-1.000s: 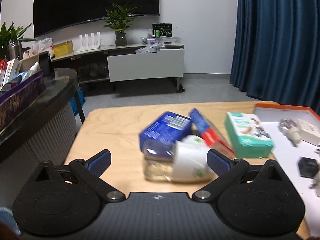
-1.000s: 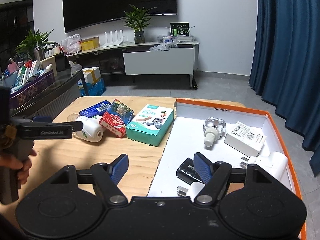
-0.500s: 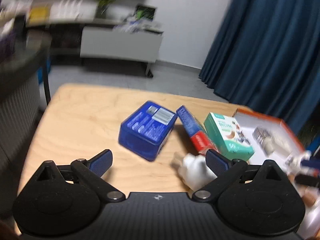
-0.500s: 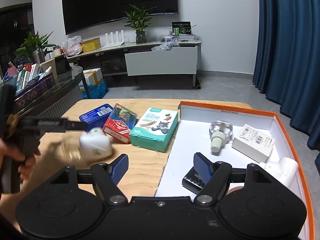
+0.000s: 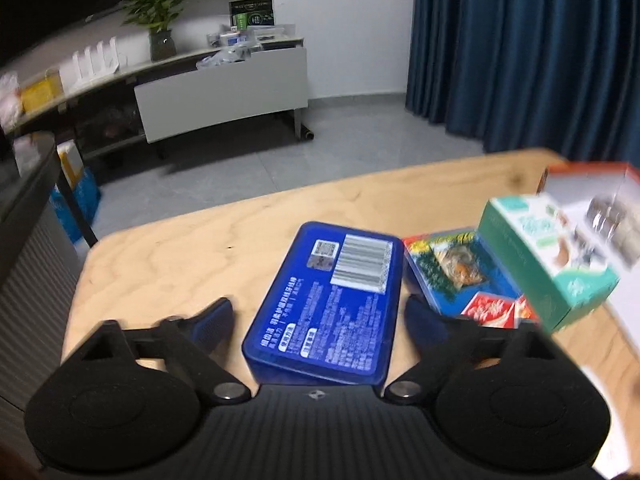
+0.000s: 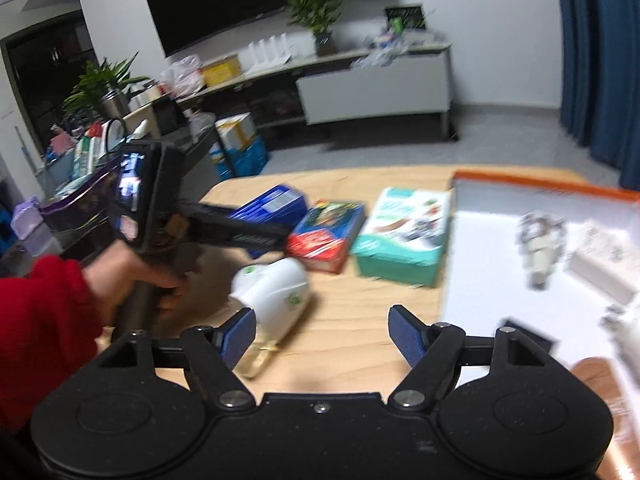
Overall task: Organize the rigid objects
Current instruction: 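Grasp the blue tin with the left tool while the right tool grasps the white diffuser, then carry the blue tin and white diffuser over the open box with both tools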
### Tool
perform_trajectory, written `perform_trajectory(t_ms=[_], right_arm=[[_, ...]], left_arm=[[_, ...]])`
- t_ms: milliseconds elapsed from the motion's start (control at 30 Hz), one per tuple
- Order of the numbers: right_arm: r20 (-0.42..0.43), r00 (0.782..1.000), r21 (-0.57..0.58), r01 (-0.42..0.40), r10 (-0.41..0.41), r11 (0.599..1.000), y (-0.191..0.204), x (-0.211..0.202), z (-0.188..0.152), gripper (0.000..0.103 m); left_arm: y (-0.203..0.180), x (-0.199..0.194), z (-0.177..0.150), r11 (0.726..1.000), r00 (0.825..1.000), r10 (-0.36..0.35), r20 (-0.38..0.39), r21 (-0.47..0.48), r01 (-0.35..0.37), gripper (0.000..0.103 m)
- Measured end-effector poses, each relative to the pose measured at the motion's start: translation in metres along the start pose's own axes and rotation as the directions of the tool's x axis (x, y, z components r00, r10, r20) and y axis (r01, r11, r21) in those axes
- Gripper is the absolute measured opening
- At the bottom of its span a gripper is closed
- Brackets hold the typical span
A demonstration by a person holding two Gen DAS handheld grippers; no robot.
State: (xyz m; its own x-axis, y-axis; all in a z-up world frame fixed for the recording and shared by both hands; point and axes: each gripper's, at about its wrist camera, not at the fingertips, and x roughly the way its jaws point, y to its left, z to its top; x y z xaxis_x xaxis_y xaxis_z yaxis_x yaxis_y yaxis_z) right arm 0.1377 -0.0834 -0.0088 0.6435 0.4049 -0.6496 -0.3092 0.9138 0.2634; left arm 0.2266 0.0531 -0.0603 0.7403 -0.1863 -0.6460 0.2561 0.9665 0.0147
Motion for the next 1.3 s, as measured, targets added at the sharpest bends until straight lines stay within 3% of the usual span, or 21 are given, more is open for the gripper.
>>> perform_trajectory(t_ms=[33, 133, 233, 400, 467, 500, 600, 667, 767, 1000, 1233, 1300], right_arm=[[-0.015, 1.000, 0.011, -0.016, 0.016, 1.000, 0.004, 0.006, 0.001, 0.088], [-0.069, 0.996, 0.032, -0.051, 0.053, 0.998, 0.016, 0.027, 0.004, 0.088], [-0.082, 0.996, 0.032, -0.041, 0.043, 0.999, 0.028, 0.046, 0.005, 0.090], [-0.146, 0.989, 0.141, 0.009, 0.012, 0.990, 0.033, 0.079, 0.014, 0.092], [-0.128, 0.991, 0.121, 0.050, -0.034, 0.991, 0.039, 0.084, 0.016, 0.083], [-0.116, 0.991, 0.096, 0.070, -0.059, 0.993, 0.041, 0.085, 0.016, 0.071], [-0.096, 0.991, 0.034, 0.092, -0.088, 0.995, 0.047, 0.081, 0.010, 0.070], [-0.073, 0.990, -0.002, 0.117, -0.117, 0.993, 0.050, 0.071, 0.006, 0.070], [-0.056, 0.994, -0.002, 0.094, -0.094, 0.996, 0.044, 0.048, 0.002, 0.070], [0.091, 0.989, 0.012, 0.118, -0.119, 0.993, 0.023, -0.033, 0.002, 0.070], [0.205, 0.952, 0.112, 0.206, -0.226, 0.972, -0.033, -0.110, -0.002, 0.071], [0.235, 0.934, 0.141, 0.243, -0.271, 0.960, -0.049, -0.128, -0.004, 0.071]], left_arm=[[0.003, -0.004, -0.001, 1.000, 1.000, 0.025, 0.003, -0.012, -0.025, 0.063], [0.015, -0.016, -0.008, 0.996, 1.000, 0.004, 0.009, -0.094, -0.003, 0.063], [0.019, -0.038, -0.019, 0.994, 0.999, 0.044, 0.028, -0.104, -0.041, 0.062], [0.019, -0.077, -0.032, 0.987, 0.993, 0.103, 0.056, -0.131, -0.095, 0.063], [0.017, -0.088, -0.035, 0.983, 0.992, 0.104, 0.068, -0.158, -0.092, 0.063], [0.017, -0.091, -0.035, 0.980, 0.992, 0.106, 0.072, -0.177, -0.092, 0.063], [0.014, -0.098, -0.035, 0.973, 0.990, 0.116, 0.082, -0.210, -0.097, 0.063], [0.007, -0.106, -0.038, 0.970, 0.989, 0.118, 0.088, -0.225, -0.095, 0.063], [-0.003, -0.119, -0.038, 0.966, 0.989, 0.111, 0.100, -0.245, -0.083, 0.063], [-0.043, -0.144, -0.033, 0.966, 0.988, 0.051, 0.144, -0.260, -0.012, 0.063], [-0.110, -0.152, -0.016, 0.970, 0.982, -0.062, 0.178, -0.221, 0.102, 0.063], [-0.131, -0.152, -0.011, 0.969, 0.978, -0.101, 0.181, -0.203, 0.138, 0.063]])
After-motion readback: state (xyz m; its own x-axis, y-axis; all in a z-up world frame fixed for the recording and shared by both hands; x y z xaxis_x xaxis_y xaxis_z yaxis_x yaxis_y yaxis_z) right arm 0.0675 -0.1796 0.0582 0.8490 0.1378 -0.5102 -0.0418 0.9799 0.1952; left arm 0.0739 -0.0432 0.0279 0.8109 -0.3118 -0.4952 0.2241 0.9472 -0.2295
